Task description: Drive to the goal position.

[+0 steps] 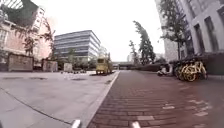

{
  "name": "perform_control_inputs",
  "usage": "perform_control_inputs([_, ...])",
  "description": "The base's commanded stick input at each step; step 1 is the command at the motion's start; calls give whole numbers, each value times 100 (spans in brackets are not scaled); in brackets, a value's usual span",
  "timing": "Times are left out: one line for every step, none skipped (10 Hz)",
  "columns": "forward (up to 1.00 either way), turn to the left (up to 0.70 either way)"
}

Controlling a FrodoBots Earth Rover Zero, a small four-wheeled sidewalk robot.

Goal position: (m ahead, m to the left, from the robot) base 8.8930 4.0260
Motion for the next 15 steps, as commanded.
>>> perform_control_inputs([0, -70])
perform_control_inputs([0, -70])
perform_control_inputs([0, -70])
perform_control_inputs([0, -70])
perform_control_inputs([0, -70])
perform_control_inputs([0, -70])
perform_control_inputs([0, -70])
perform_control_inputs([0, -70])
perform_control_inputs([0, -70])
perform_control_inputs([0, -70])
perform_control_inputs([0, -70])
perform_control_inputs([31, -39])
perform_control_inputs([70, 0])
perform_control_inputs([70, 0])
perform_control_inputs([70, 0])
